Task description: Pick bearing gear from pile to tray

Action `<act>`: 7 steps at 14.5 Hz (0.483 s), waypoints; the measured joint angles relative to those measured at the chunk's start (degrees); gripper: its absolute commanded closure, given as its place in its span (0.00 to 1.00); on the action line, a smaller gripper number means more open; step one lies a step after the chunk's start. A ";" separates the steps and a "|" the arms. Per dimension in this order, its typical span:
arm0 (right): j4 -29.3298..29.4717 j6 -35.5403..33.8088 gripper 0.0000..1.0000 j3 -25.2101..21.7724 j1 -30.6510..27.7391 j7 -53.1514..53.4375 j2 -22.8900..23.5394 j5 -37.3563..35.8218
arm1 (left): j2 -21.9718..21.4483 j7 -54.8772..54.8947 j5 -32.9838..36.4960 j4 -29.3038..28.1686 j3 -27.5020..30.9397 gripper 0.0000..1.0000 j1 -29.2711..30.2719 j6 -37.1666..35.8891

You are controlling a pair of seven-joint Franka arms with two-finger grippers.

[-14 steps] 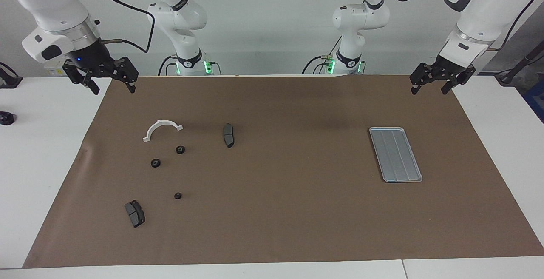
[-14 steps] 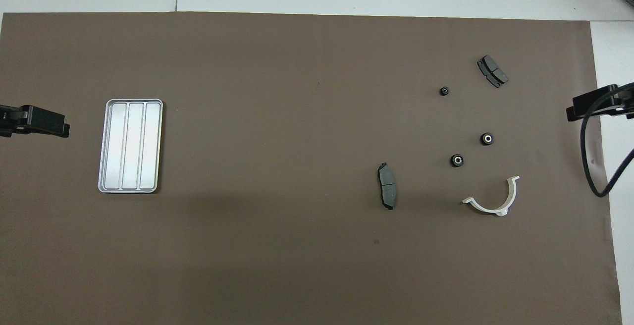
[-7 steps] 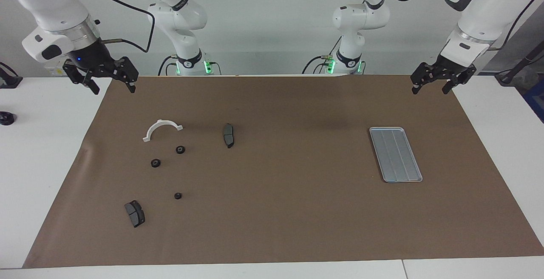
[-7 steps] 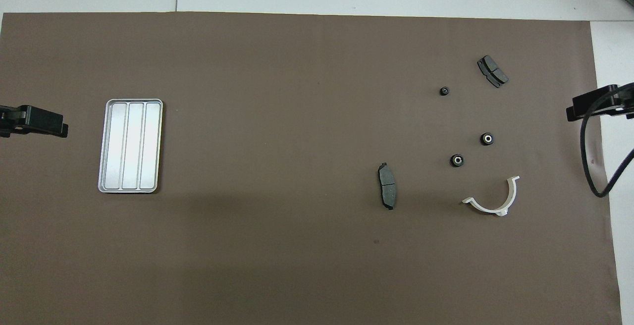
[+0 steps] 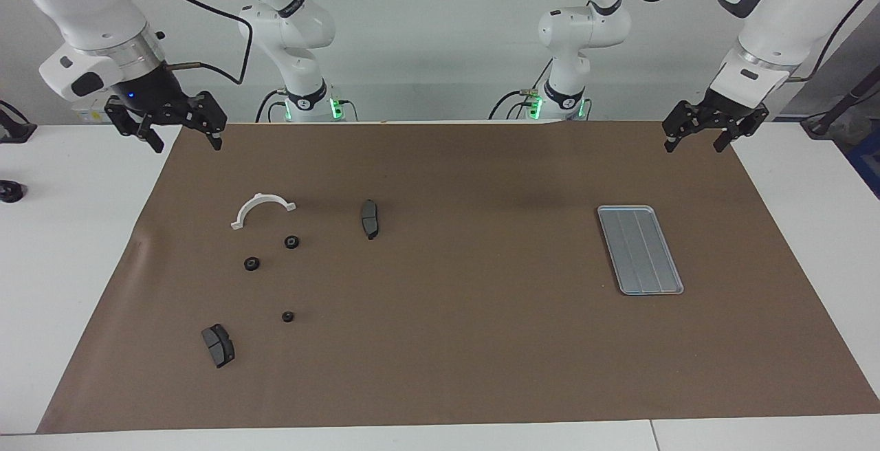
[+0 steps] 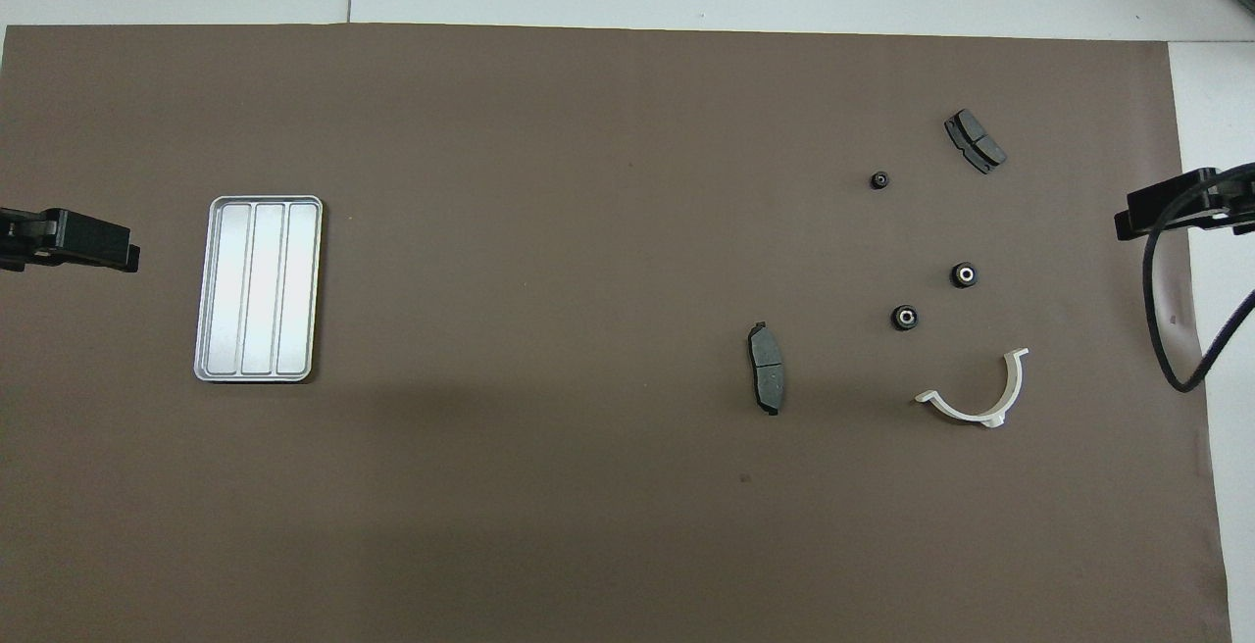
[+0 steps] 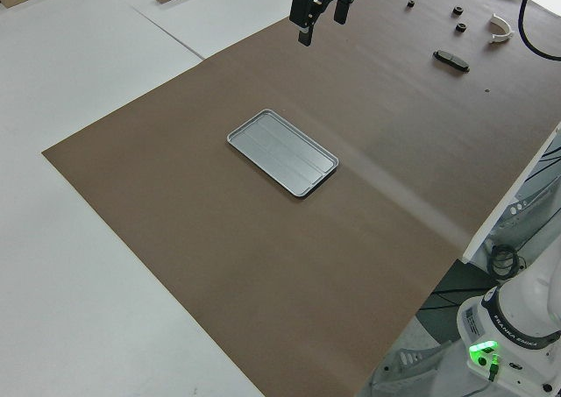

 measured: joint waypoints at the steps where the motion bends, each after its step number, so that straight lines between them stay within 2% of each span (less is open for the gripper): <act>1: -0.02 0.00 0.00 0.00 0.01 0.00 0.00 0.08 | -0.01 0.00 0.00 0.00 0.00 0.00 0.00 0.00; 7: -1.70 0.57 0.00 0.00 0.02 0.00 1.45 0.10 | -0.02 0.00 0.00 -0.24 -0.01 0.00 0.00 0.02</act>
